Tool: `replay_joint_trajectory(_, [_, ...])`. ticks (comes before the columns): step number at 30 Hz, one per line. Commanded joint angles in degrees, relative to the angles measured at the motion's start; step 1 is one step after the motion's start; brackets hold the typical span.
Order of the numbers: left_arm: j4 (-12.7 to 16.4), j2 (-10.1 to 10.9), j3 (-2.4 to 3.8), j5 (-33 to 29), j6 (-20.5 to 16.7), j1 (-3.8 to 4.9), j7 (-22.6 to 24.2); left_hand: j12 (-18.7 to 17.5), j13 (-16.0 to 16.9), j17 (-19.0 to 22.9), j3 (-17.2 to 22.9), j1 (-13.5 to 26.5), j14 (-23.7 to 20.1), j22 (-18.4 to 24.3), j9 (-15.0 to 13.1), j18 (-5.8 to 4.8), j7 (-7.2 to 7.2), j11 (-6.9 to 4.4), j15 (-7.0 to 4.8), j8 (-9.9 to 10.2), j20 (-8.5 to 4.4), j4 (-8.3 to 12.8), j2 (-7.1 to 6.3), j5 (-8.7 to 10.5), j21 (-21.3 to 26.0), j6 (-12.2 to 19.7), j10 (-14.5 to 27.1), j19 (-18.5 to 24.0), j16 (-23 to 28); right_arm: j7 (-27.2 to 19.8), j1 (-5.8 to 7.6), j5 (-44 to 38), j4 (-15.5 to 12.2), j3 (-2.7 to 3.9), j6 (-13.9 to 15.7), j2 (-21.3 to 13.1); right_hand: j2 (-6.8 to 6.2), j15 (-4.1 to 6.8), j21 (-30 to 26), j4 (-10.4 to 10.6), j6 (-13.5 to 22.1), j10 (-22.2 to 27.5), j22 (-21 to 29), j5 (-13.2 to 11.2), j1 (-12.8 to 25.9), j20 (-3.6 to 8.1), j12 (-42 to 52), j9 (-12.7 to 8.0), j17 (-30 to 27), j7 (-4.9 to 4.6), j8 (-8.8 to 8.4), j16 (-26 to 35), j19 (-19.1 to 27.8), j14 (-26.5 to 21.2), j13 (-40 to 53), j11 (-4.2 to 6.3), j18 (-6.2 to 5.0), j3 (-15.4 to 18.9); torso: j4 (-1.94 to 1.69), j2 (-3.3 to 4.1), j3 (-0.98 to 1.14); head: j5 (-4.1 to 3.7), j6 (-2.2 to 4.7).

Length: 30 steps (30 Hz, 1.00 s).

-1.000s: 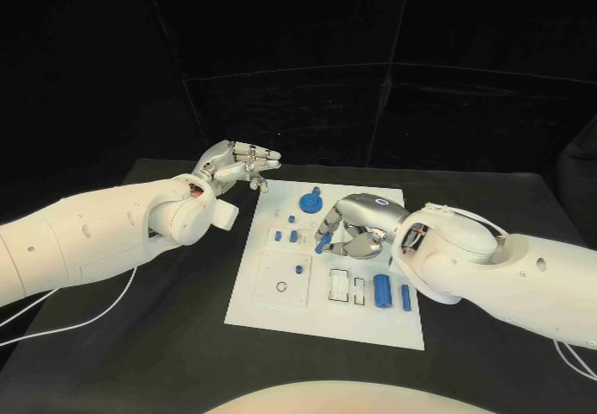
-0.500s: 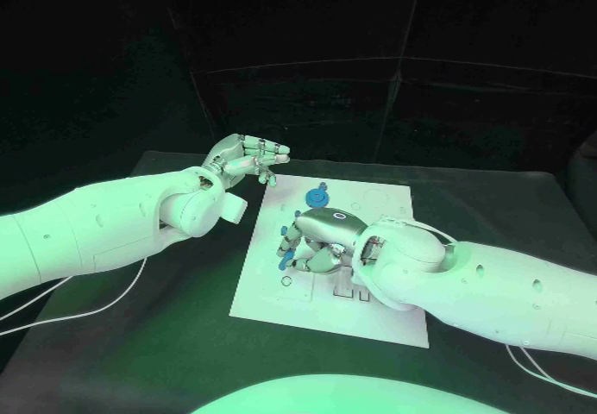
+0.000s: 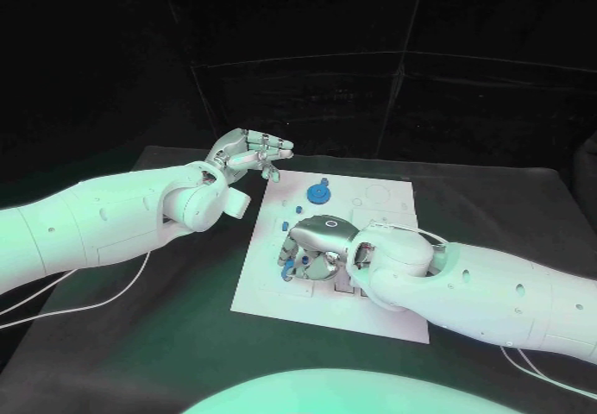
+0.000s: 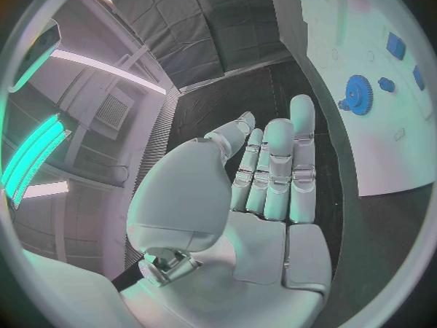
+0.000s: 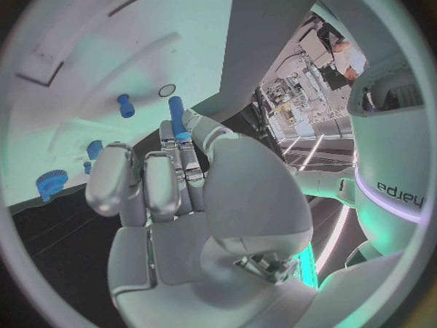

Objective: Assemble the parts on the task board

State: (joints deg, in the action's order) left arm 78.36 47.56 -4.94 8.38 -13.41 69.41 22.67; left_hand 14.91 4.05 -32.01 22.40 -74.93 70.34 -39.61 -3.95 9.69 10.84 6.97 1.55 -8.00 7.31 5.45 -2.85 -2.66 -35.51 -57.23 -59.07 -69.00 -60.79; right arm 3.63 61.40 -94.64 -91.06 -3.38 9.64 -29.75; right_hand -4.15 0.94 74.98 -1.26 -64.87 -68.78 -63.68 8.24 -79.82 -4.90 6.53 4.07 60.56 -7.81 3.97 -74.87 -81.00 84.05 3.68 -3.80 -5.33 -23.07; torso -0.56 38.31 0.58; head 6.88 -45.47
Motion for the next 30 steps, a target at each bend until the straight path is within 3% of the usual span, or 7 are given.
replay_joint_trajectory(1, [0.0,-0.1,0.05,-0.2,0.6,0.11,0.3,0.2,-0.1,0.1,0.4,-0.1,-0.3,0.1,0.1,0.77,0.16,-0.12,0.11,-0.4,-0.12,0.1,-0.18,-0.15,0.3,0.2,0.4,0.4,0.2,1.0,0.03,-2.5,0.1,0.0,-3.0,0.2,-0.56,-0.08,0.0,0.0,0.1,-0.1,0.1,0.2,0.1,-0.12,-0.4,-0.1,-0.1,-0.28,-0.18,-0.2,0.2,1.5,0.0,-0.32,0.13,-0.5,-0.04,0.0,-0.01,0.01,-0.09])
replay_joint_trajectory(19, [-0.1,-0.2,0.05,-0.2,0.7,0.11,0.2,0.2,-0.1,0.1,0.4,-0.1,-0.3,0.1,0.1,0.77,0.16,-0.12,0.11,-0.4,-0.12,0.1,-0.18,-0.15,0.3,0.2,0.4,0.4,0.2,4.2,-0.19,-5.9,0.9,-0.2,-4.6,1.2,-0.72,-0.1,0.0,0.0,0.1,-0.3,0.2,0.2,0.3,-0.16,-0.4,0.0,-0.2,-0.28,-0.15,-0.2,0.3,1.5,0.0,-0.32,0.11,-0.6,0.01,-0.02,-0.04,0.2,-0.38])
replay_joint_trajectory(25, [-0.1,-0.2,0.05,-0.2,0.7,0.11,0.2,0.2,-0.1,0.1,0.4,-0.1,-0.3,0.1,0.1,0.77,0.16,-0.12,0.11,-0.4,-0.12,0.1,-0.18,-0.15,0.3,0.2,0.4,0.4,0.2,4.6,-0.23,-7.1,0.5,-1.57,-4.1,1.4,-0.92,-0.12,-0.1,-0.1,0.1,-0.3,0.3,0.2,0.4,-0.19,-0.5,-0.1,-0.3,-0.28,-0.16,-0.1,0.3,1.4,0.0,-0.34,0.09,-0.7,0.08,-0.06,-0.04,0.27,-0.57])
replay_joint_trajectory(30, [-0.1,-0.2,0.05,-0.2,0.7,0.11,0.2,0.2,-0.1,0.1,0.4,-0.1,-0.3,0.1,0.1,0.77,0.16,-0.12,0.11,-0.4,-0.12,0.1,-0.18,-0.15,0.3,0.2,0.4,0.4,0.2,4.6,-0.24,-7.9,0.4,-2.05,-3.4,1.7,-1.29,-0.17,-0.1,-0.1,0.4,-0.2,0.3,0.1,0.7,-0.24,-0.7,-0.1,-0.4,-0.33,-0.23,-0.1,0.4,1.4,0.0,-0.4,0.08,-0.8,0.01,-0.11,-0.06,0.15,-0.54])
